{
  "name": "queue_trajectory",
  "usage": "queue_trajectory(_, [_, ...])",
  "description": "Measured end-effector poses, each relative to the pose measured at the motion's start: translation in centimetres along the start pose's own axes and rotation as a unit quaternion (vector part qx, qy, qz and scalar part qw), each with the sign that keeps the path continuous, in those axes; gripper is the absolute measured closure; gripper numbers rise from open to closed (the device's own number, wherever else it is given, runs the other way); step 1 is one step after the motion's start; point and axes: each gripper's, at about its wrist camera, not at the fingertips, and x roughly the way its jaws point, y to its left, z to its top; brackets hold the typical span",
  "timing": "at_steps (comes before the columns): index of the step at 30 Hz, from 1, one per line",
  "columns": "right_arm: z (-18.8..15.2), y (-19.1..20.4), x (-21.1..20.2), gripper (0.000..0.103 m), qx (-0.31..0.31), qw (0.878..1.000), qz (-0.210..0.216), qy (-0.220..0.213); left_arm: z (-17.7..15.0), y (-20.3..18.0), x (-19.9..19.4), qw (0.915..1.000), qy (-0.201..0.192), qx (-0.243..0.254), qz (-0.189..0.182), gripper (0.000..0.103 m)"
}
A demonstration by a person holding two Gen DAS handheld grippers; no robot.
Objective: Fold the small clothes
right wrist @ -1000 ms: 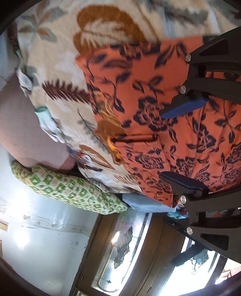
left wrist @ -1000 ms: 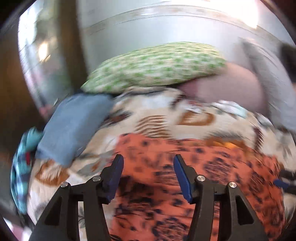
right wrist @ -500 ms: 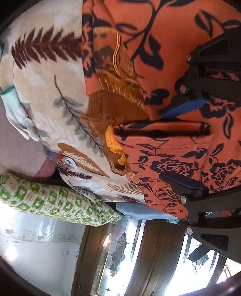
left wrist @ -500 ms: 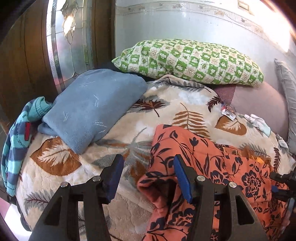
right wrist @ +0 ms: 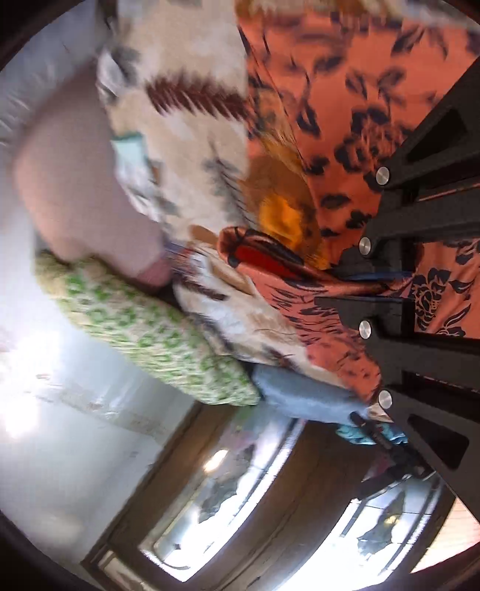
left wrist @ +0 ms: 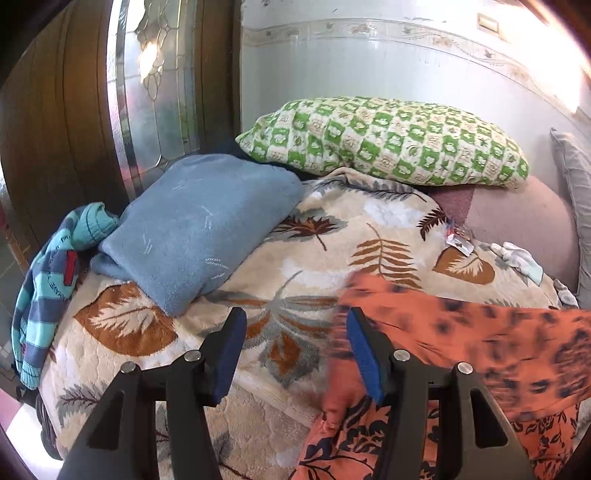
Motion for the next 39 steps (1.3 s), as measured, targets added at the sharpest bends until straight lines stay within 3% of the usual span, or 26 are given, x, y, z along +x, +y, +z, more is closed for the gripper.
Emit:
queue_trajectory(1, [0.0,-0.4,-1.4,0.097,-0.005,1.0,-0.017,-0.01,-0.1,-0.3,-0.1,1.0,0.001,0.001,-0.003,0.031])
queue_trajectory(4, [-0.9,-3.2,-4.2,0.097,0.002,0.995,-0.102,-0.018,-0.7,-1.7,-0.1,0.9994,0.014,0.011,-0.03,0.03])
queue_trajectory(6, [-1.6,-6.4,-4.0,0.097,0.055,0.992,-0.117,0.009,-1.2,-2.9,0.0,0.9986,0.022,0.03,-0.039,0.03])
queue_trajectory(8, [-2.2,-9.4,-2.3,0.094,0.097,0.985,-0.127,0.065,-1.7,-4.3,0.1,0.9975,0.027,0.047,-0.045,0.03])
queue_trajectory(10, [-2.5,-11.3,-1.4,0.093,0.12,0.974,-0.171,0.085,-2.1,-5.5,0.2,0.9961,0.03,0.066,-0.052,0.03])
queue_trajectory(12, [-2.1,-12.6,-1.2,0.093,0.152,0.971,-0.157,0.102,-2.5,-6.6,0.6,0.9945,0.034,0.087,-0.047,0.03])
queue_trajectory(14, [-1.4,-12.9,-2.1,0.093,0.168,0.971,-0.147,0.089,-3.0,-7.1,1.3,0.9933,0.043,0.101,-0.038,0.03])
queue_trajectory(18, [0.3,-11.9,-5.0,0.093,0.129,0.974,-0.186,0.017,-4.0,-7.6,3.3,0.9894,0.09,0.113,-0.018,0.03])
queue_trajectory(20, [0.8,-10.2,-4.8,0.093,0.087,0.981,-0.171,0.003,-4.4,-7.5,3.9,0.9884,0.105,0.109,-0.018,0.03])
queue_trajectory(22, [0.6,-8.5,-3.5,0.093,0.055,0.987,-0.147,0.027,-4.7,-7.8,4.1,0.987,0.108,0.118,-0.01,0.03])
queue_trajectory(24, [-0.3,-7.6,-1.4,0.093,0.026,0.986,-0.155,0.055,-5.1,-8.3,4.2,0.9838,0.113,0.14,-0.003,0.03])
queue_trajectory(27, [-1.6,-9.7,2.6,0.093,0.048,0.967,-0.214,0.13,-5.4,-8.8,4.0,0.9822,0.107,0.154,-0.003,0.03])
queue_trajectory(29, [-1.7,-10.5,3.0,0.095,0.066,0.967,-0.208,0.13,-5.2,-9.0,3.3,0.9827,0.093,0.16,-0.002,0.03])
queue_trajectory(31, [-1.2,-9.1,2.4,0.094,0.038,0.971,-0.205,0.119,-4.8,-9.2,2.4,0.9832,0.078,0.165,-0.009,0.03])
queue_trajectory(33, [-1.2,-7.5,1.5,0.095,0.012,0.978,-0.183,0.104,-4.6,-9.3,1.6,0.9842,0.065,0.164,-0.011,0.03])
queue_trajectory(36, [-1.8,-6.5,1.7,0.095,0.005,0.982,-0.148,0.119,-4.5,-9.4,0.7,0.9844,0.052,0.167,-0.015,0.03])
queue_trajectory(39, [-3.4,-6.6,3.7,0.095,-0.011,0.97,-0.186,0.158,-4.8,-9.7,0.6,0.9831,0.052,0.175,-0.014,0.029])
